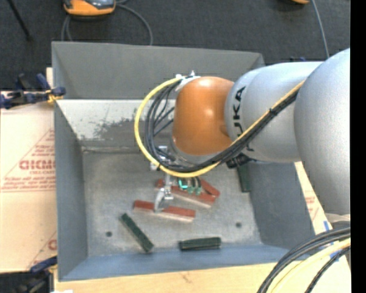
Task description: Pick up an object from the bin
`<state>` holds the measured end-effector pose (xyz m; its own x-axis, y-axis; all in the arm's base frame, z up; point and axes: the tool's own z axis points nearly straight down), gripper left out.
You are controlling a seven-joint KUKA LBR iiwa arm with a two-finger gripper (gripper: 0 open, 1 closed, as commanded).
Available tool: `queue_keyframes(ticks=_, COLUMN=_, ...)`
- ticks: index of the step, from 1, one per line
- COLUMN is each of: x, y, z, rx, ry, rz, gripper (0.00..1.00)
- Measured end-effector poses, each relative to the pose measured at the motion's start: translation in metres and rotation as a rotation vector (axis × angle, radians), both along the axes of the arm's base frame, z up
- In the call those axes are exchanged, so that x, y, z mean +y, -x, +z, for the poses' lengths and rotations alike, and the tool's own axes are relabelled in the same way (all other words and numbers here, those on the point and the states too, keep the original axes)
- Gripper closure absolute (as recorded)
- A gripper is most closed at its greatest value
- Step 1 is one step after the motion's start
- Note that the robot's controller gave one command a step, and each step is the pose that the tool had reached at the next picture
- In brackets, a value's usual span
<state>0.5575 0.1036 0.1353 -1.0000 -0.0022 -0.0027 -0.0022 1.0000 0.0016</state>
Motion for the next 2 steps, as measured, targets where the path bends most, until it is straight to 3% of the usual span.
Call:
queue_keyframes(ticks=1, x=-0.0149, y=0.013, z=-0.0553, rx=0.002, ry=-0.001, rz=0.135, gripper=1.0)
queue_keyframes(ticks=2, x=-0.0149, y=0.013, z=-0.0553, rx=0.002, ry=-0.001, rz=0.134, gripper=1.0)
